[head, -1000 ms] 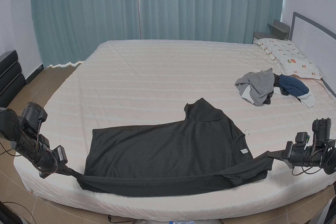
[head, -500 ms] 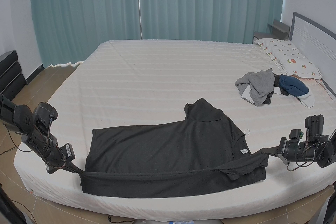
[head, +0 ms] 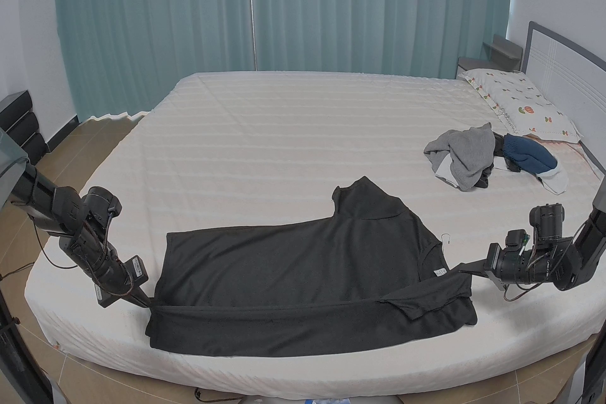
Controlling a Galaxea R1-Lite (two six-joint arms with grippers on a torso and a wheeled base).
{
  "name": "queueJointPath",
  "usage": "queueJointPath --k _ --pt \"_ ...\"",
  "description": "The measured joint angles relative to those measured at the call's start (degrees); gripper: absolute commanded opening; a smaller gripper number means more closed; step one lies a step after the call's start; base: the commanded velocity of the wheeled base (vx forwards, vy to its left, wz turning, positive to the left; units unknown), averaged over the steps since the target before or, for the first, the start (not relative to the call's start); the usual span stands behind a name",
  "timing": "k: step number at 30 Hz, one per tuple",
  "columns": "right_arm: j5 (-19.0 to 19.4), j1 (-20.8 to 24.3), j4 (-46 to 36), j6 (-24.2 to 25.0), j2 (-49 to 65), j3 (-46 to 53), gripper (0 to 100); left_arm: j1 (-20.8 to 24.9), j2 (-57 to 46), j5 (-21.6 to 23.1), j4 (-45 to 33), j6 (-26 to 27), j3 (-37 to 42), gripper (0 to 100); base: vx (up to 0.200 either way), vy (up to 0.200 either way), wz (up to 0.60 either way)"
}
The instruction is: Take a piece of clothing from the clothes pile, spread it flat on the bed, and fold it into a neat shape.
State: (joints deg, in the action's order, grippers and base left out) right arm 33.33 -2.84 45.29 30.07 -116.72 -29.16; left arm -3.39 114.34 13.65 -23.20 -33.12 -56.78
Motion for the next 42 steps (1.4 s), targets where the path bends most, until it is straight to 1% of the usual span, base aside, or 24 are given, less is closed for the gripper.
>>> queueJointPath --k 5,10,18,19,26,31,35,38,40,42 --pt "-0.2 0.8 0.0 0.0 -2.9 -2.4 0 0.0 2.4 -0.2 -0.1 -0.3 -2.0 0 0.000 0.000 0.00" --pt "-1.5 1.4 0.0 0.0 -5.2 -4.4 0 0.0 4.5 -0.4 -0.1 -0.9 -3.7 0 0.000 0.000 0.00" --pt "-1.6 1.5 0.0 0.0 -7.1 -5.8 0 0.0 6.6 -0.4 -0.1 -1.7 -5.6 0 0.000 0.000 0.00" --pt "-1.6 1.6 0.0 0.0 -7.3 -5.9 100 0.0 6.8 -0.4 -0.1 -2.1 -5.9 100 0.000 0.000 0.00" --pt "-1.5 1.6 0.2 0.5 -8.1 -6.3 100 0.0 7.9 -0.4 -0.1 -2.4 -6.7 100 0.000 0.000 0.00" --pt "-1.5 1.5 0.5 2.8 -7.0 -5.7 100 -0.1 8.1 -0.4 -0.1 -2.5 -6.9 100 0.000 0.000 0.00" --pt "-2.2 1.7 0.3 6.0 -4.2 -4.3 100 -0.5 7.8 0.1 -0.1 -2.7 -6.9 100 0.000 0.000 0.00" --pt "-4.4 3.2 0.3 10.9 -1.5 -2.4 100 -1.2 6.9 1.6 -0.1 -3.1 -6.6 100 0.000 0.000 0.00" --pt "-7.3 5.4 0.4 14.0 0.0 -1.1 100 -1.8 6.1 4.1 -0.1 -3.5 -6.4 100 0.000 0.000 0.00" --pt "-11.3 7.9 0.5 17.0 1.2 0.0 100 -2.4 5.1 6.2 -0.2 -4.0 -5.9 100 0.000 0.000 0.00"
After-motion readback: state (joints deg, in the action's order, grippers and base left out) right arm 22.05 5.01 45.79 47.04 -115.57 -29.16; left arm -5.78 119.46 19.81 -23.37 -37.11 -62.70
